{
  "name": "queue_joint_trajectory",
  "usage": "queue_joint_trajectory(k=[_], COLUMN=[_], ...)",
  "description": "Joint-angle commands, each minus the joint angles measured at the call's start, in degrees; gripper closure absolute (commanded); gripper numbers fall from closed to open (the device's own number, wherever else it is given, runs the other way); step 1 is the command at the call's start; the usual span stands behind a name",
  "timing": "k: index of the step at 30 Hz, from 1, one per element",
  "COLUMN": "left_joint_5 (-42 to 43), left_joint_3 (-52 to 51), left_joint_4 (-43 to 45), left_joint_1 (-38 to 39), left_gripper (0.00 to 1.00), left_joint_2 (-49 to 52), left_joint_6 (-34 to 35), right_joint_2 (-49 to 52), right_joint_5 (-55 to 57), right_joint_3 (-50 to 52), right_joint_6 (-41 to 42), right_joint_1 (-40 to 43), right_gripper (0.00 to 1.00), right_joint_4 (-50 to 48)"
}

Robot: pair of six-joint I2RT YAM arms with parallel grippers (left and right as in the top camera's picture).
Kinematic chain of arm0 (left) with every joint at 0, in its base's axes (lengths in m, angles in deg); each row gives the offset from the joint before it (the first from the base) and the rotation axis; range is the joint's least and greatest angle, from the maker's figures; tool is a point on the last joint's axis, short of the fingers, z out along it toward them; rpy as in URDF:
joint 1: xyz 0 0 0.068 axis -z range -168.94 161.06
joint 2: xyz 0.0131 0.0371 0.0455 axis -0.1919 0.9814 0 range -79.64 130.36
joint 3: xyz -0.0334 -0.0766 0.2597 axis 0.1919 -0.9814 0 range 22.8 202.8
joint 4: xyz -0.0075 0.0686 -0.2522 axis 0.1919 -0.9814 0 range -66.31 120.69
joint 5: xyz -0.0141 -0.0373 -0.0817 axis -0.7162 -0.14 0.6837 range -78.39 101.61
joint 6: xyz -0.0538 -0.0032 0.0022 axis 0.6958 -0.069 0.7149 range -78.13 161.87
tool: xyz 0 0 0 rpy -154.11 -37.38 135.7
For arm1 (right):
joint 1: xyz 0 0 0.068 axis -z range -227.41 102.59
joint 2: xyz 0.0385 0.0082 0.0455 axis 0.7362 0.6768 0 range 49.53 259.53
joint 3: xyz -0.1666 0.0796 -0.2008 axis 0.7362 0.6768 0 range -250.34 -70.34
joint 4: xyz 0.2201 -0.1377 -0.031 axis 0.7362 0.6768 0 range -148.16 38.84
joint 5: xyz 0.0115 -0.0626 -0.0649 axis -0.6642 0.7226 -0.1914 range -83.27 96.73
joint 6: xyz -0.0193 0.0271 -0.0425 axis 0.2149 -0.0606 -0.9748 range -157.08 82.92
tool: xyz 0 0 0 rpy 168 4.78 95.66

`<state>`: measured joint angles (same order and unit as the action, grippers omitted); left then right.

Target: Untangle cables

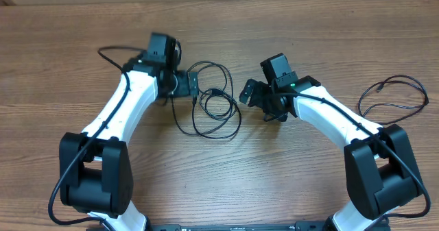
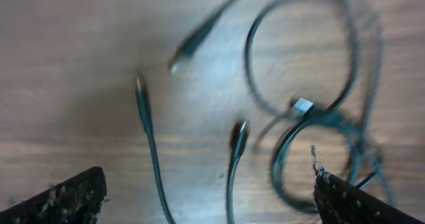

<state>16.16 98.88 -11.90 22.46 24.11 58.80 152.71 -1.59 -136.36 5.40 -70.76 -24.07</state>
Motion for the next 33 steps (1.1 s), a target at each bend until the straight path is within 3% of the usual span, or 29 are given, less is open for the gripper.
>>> queue_joint_trajectory(k=[1,10,12,15,17,22,33], left_joint_5=[-1.8,-1.8,-1.7,-0.3,2.0,4.4,-1.8], left_joint_3=[6.8,6.9,6.9,6.9,6.9,6.8,6.6], left_joint_4=[2.1,5.8,4.5,3.8,3.3,-1.4,-3.9], left_joint_1=[0.3,0.3,0.3,0.3,0.4,2.7,11.2], left_gripper=[0.0,0.0,0.0,0.13,0.16,0.16,0.19], left_joint_2=[-0.3,-0.3,-0.3,-0.3,-0.3,-0.3,-0.1], left_joint_6=[-1.7,-1.7,-1.7,-1.7,-1.7,-1.5,-0.8], right_joint_2=[-0.2,-0.2,-0.2,-0.2,-0.2,-0.2,-0.2], right_joint_5=[1.4,-9.4,-8.9,-8.0,-7.8,-4.1,0.1], right_joint_3=[0.5,0.5,0.5,0.5,0.5,0.7,1.7], right_joint_6=[1.0,1.0,1.0,1.0,1.0,1.6,4.2], right_joint_1=[0.5,0.5,0.5,0.9,1.3,2.9,3.7], right_gripper=[0.0,0.0,0.0,0.0,0.0,0.0,0.0], right_joint_4=[1.9,2.7,1.4,0.2,1.2,4.7,4.2])
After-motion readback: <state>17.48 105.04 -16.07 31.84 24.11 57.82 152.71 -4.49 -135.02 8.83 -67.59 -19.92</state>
